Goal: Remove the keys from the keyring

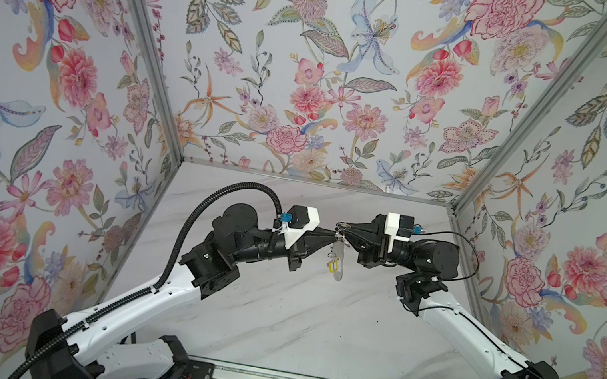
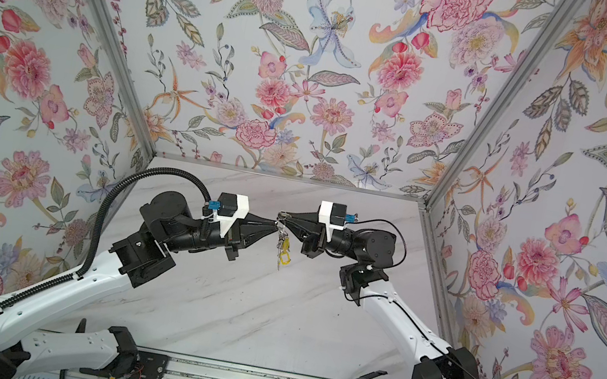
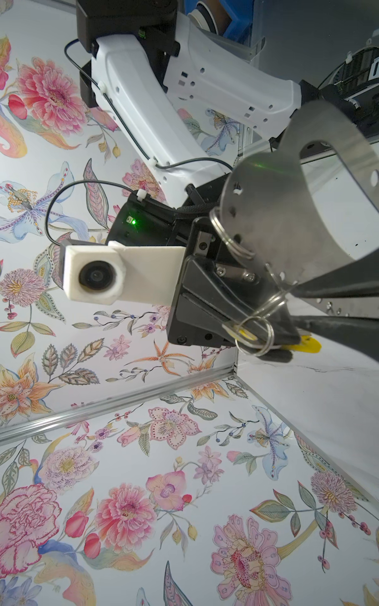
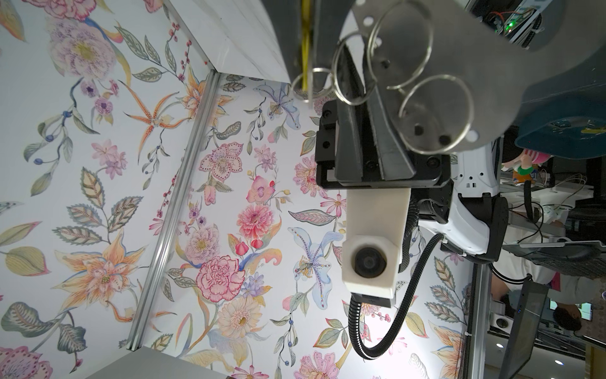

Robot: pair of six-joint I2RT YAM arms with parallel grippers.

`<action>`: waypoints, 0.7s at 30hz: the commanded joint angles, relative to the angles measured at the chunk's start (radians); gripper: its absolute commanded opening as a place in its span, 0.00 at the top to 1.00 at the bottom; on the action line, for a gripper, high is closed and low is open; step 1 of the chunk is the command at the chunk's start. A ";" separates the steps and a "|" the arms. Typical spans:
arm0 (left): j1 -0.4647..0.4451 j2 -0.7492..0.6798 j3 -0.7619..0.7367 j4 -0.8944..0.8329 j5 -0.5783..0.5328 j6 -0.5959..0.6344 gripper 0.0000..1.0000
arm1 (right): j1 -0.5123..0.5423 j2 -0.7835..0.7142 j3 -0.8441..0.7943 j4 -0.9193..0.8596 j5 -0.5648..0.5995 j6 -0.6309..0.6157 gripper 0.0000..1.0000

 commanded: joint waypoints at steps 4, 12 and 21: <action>-0.007 -0.016 0.014 0.017 0.017 -0.016 0.84 | -0.004 -0.032 0.031 0.004 -0.002 -0.006 1.00; -0.009 -0.064 -0.018 -0.033 -0.006 0.002 0.83 | -0.006 -0.040 0.028 0.019 -0.004 0.006 1.00; -0.008 -0.065 -0.026 -0.028 0.002 -0.002 0.79 | -0.004 -0.037 0.027 0.041 -0.007 0.027 1.00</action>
